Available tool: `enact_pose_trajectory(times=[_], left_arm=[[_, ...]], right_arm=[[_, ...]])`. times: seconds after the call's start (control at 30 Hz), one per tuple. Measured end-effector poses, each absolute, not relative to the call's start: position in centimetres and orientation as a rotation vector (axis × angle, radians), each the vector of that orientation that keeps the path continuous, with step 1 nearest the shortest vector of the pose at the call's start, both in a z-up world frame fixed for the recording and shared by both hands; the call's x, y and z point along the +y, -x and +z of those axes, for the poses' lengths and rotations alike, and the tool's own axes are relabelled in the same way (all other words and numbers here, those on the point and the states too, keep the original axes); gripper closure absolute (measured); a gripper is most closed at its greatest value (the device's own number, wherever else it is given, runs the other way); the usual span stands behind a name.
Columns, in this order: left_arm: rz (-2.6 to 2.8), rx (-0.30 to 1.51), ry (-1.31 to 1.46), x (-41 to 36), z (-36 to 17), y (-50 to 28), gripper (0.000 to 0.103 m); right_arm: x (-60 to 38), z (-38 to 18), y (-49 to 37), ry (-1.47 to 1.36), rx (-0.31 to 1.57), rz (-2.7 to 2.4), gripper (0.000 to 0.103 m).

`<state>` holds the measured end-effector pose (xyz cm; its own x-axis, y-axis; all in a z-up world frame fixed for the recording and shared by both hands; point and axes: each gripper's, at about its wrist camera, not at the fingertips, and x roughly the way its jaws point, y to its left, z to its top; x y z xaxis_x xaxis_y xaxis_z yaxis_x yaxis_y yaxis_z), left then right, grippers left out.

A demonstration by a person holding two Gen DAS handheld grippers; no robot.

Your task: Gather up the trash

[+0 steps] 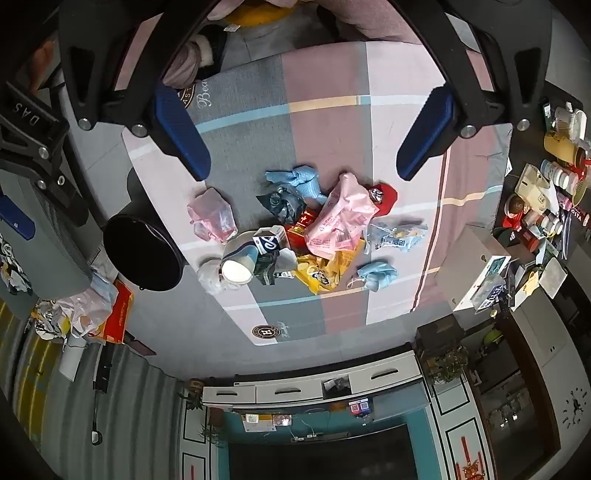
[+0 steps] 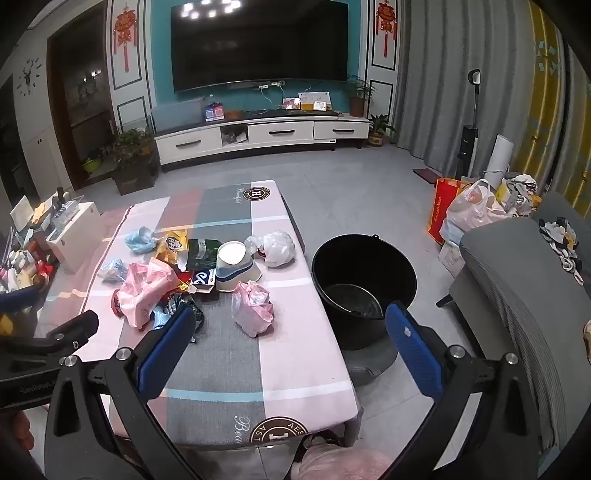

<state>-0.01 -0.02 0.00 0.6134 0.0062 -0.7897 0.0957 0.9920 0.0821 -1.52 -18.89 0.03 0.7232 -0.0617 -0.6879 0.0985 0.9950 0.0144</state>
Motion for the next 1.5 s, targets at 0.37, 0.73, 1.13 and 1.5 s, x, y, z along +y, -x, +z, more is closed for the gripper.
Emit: enact_pose_trajectory(times=[0.37,0.73,1.13,1.5], left_arm=[[-0.058,0.907,-0.115,0.5,-0.2,0.2,0.003],[-0.048,0.910,-0.120,-0.1,-0.2,-0.1,0.003],[-0.046,0.904,-0.114,0.5,-0.1,-0.4,0.003],[-0.045,0.903,-0.118,0.5,0.0,-0.4,0.003]], right_arm=[[-18.7,-0.2,1.5,-0.054,0.759,-0.085,0.003],[-18.8,-0.5,1.4,-0.059,0.758,-0.078,0.003],[-18.2,-0.4,1.2,-0.054,0.758,-0.082,0.003],[-18.2,-0.3,1.2,-0.055,0.760,-0.080,0.003]])
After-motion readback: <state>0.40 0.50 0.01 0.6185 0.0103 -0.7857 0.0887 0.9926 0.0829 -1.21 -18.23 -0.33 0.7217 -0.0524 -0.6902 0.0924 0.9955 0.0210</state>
